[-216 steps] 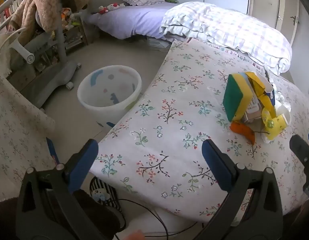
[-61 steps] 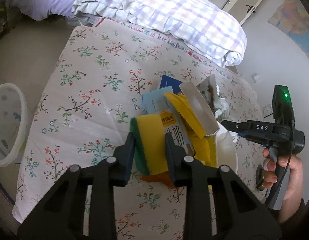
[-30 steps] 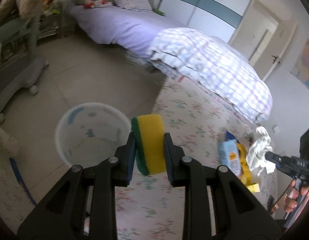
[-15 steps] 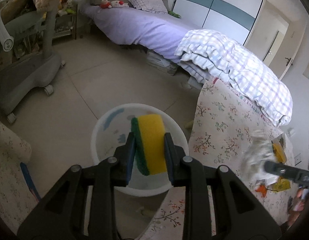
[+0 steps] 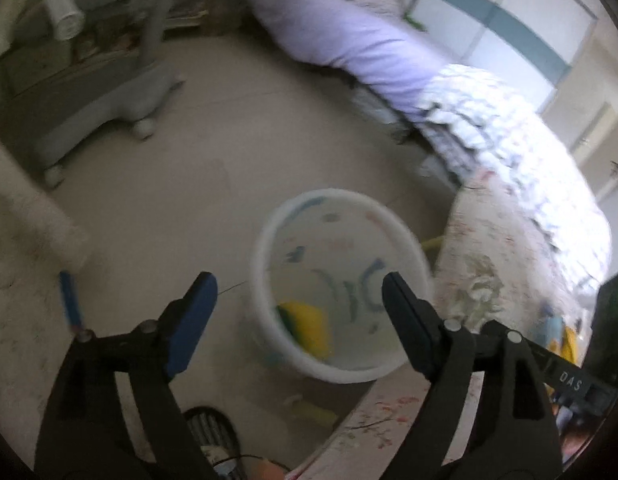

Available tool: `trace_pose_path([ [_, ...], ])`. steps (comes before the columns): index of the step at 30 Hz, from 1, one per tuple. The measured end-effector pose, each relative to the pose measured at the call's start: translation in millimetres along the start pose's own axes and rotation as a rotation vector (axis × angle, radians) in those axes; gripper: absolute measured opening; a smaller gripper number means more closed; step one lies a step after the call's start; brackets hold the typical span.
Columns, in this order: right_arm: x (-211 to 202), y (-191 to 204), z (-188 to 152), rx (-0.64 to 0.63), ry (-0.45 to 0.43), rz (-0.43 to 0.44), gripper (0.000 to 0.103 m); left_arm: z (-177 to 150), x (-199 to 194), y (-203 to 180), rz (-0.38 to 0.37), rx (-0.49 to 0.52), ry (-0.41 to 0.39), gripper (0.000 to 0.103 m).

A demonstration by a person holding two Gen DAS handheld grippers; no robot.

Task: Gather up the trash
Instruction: 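Carry sponge and tissue to the white bin and open both tools to drop them, then grasp the milk carton with the left tool while the right tool approaches the white bottles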

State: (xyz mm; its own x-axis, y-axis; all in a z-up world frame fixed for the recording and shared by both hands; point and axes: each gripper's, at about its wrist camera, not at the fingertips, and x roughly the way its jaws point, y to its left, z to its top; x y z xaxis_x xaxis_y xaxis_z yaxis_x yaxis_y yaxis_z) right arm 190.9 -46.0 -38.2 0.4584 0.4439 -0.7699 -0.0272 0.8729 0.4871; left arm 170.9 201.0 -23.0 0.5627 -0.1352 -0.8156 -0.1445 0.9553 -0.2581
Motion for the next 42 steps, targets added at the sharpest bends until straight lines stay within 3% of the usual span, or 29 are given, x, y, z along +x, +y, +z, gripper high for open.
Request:
trace_pose_path([
  [3, 12, 3, 1, 0.007, 0.015, 0.003, 0.015, -2, -3, 7, 0.071, -0.013, -0.003, 0.097],
  [12, 32, 18, 9, 0.006, 0.024, 0.037, 0.021, -4, -11, 26, 0.153, -0.028, -0.008, 0.098],
  [14, 31, 22, 11, 0.014, 0.004, 0.063, 0.042, -3, -13, 27, 0.161, -0.021, -0.018, 0.098],
  [15, 30, 22, 12, 0.02, -0.005, 0.062, 0.066, -3, -15, 27, 0.167, -0.017, -0.022, 0.098],
  [16, 26, 23, 12, 0.027, -0.019, 0.059, 0.076, -3, -16, 26, 0.171, -0.011, -0.024, 0.099],
  [19, 14, 24, 12, 0.018, -0.048, 0.044, 0.076, -5, -19, 25, 0.171, 0.009, -0.024, 0.099],
  [29, -47, 5, 4, -0.043, -0.108, -0.12, 0.081, -12, -28, 6, 0.13, 0.047, -0.007, 0.1],
  [35, -104, -17, -5, -0.101, -0.169, -0.223, 0.087, -21, -38, -19, 0.086, 0.092, -0.01, 0.102],
  [42, -164, -58, -17, -0.064, -0.214, -0.295, 0.092, -35, -39, -48, 0.022, 0.106, 0.022, 0.102],
])
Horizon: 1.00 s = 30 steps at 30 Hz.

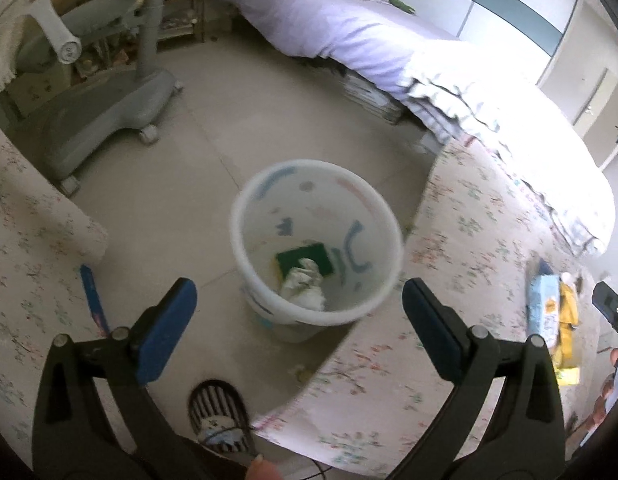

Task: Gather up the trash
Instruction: 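Grasp the milk carton with the left tool while the right tool approaches the white bottles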

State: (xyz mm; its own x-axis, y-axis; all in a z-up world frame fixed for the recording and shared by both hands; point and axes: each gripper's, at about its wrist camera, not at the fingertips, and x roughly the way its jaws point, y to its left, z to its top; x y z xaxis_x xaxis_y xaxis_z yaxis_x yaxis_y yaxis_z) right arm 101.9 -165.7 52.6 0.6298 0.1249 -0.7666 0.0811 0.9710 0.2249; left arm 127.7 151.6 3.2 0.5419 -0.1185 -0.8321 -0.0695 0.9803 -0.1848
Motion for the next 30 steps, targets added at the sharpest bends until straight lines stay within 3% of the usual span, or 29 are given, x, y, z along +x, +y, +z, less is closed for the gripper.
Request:
trace_pose_path([
  [9, -42, -85, -4, 0.085, -0.028, -0.107, 0.092, -9, 0, -51, -0.032, 0.114, 0.011, 0.102],
  [17, -46, -151, -15, 0.175, -0.032, -0.168, 0.092, -16, 13, -97, -0.042, 0.187, 0.049, 0.102],
  [24, -33, -214, -27, 0.31, 0.052, -0.239, 0.092, -24, 28, -144, -0.066, 0.238, 0.097, 0.102],
  [30, -15, -255, -42, 0.408, 0.176, -0.26, 0.092, -32, 40, -189, -0.124, 0.273, 0.153, 0.102],
])
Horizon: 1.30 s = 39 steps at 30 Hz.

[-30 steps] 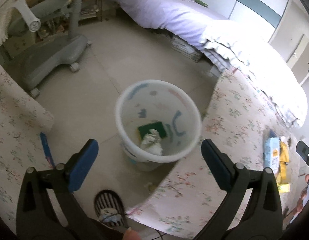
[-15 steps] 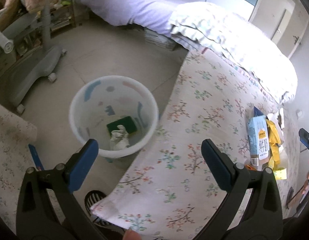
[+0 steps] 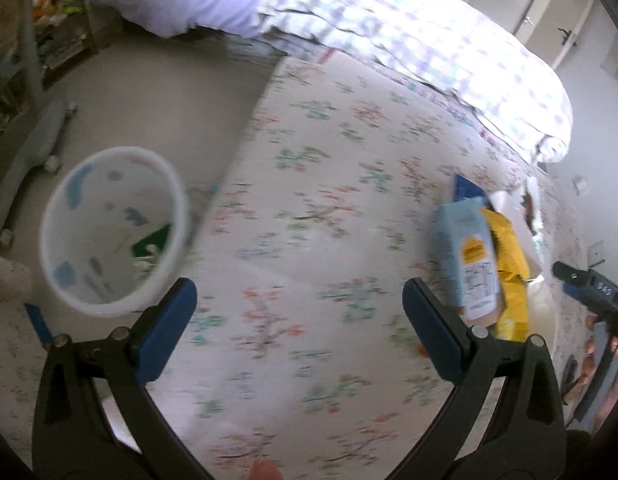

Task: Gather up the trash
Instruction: 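Grasp the milk carton with the left tool while the right tool approaches the white bottles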

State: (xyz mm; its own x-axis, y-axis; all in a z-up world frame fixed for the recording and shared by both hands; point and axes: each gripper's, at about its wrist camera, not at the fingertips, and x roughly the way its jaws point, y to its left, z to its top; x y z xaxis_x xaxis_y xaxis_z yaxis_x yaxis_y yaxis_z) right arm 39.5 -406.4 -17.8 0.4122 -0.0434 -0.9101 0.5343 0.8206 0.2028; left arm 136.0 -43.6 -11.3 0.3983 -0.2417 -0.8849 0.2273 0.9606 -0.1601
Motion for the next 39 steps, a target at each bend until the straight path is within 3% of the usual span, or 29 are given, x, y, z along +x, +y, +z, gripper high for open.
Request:
trace_pose_path([
  [13, 17, -18, -3, 0.037, 0.1, 0.009, 0.092, -5, 34, -78, -0.156, 0.058, 0.082, 0.101],
  [22, 25, -24, -9, 0.032, 0.129, 0.012, 0.092, -2, 53, -100, -0.24, 0.046, 0.083, 0.077],
  [27, 28, -20, -9, 0.027, 0.139, 0.026, 0.092, -1, 59, -106, -0.265, 0.024, 0.092, 0.072],
  [30, 28, -18, -8, 0.018, 0.138, 0.028, 0.089, -1, 64, -108, -0.278, 0.018, 0.106, 0.064],
  [32, 29, -16, -8, 0.014, 0.137, 0.03, 0.087, -2, 64, -109, -0.277, 0.014, 0.105, 0.063],
  [34, 31, -14, -6, 0.017, 0.138, 0.036, 0.076, -1, 63, -110, -0.274, 0.021, 0.107, 0.063],
  [38, 37, -11, -5, 0.026, 0.148, 0.046, 0.074, 0, 61, -107, -0.268, 0.019, 0.101, 0.063],
  [39, 39, -11, -5, 0.027, 0.148, 0.047, 0.067, 0, 60, -106, -0.268, 0.017, 0.1, 0.063],
])
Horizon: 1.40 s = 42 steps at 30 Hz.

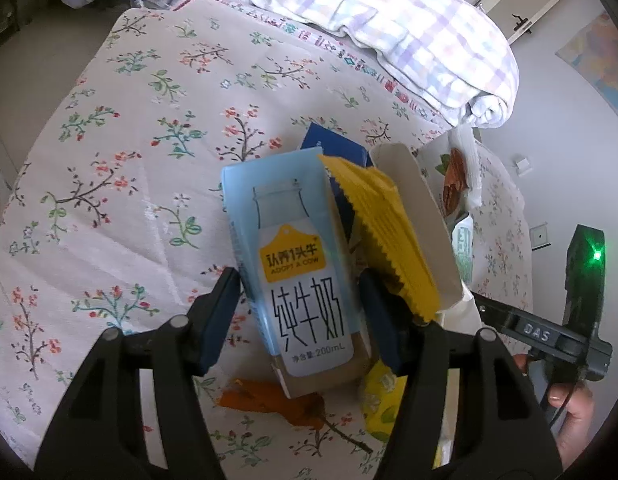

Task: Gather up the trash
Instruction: 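Grasp a white plastic bottle with the right tool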

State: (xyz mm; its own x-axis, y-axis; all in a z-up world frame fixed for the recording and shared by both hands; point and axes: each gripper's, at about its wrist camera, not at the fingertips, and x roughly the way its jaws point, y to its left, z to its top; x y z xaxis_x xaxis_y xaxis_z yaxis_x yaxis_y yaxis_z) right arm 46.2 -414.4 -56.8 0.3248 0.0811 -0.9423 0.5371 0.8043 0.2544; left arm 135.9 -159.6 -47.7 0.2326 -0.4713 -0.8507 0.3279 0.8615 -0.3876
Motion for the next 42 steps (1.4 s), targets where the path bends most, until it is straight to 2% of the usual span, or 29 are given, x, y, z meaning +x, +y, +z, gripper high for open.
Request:
trace_pose_path([
  [1, 1, 1, 1, -0.002, 0.001, 0.002, 0.063, 0, -2, 2, 0.0, -0.002, -0.002, 0.063],
  [5, 3, 3, 2, -0.006, -0.011, 0.02, 0.057, -1, -10, 9, 0.001, -0.009, -0.012, 0.063],
  [8, 4, 3, 4, -0.006, -0.017, 0.034, 0.047, -2, -16, 15, 0.004, -0.016, -0.023, 0.062],
  [9, 4, 4, 4, -0.011, -0.02, 0.035, 0.04, -3, -18, 17, 0.006, -0.017, -0.026, 0.062],
  [15, -12, 8, 4, 0.003, -0.065, 0.041, 0.04, -5, -36, 29, 0.002, -0.032, -0.055, 0.062],
  [27, -68, 31, -6, -0.014, -0.195, 0.168, 0.04, 0, -71, 51, 0.014, -0.062, -0.135, 0.062],
  [42, -126, 87, -37, -0.148, -0.388, 0.181, 0.04, -2, -112, 101, 0.035, -0.132, -0.212, 0.062],
])
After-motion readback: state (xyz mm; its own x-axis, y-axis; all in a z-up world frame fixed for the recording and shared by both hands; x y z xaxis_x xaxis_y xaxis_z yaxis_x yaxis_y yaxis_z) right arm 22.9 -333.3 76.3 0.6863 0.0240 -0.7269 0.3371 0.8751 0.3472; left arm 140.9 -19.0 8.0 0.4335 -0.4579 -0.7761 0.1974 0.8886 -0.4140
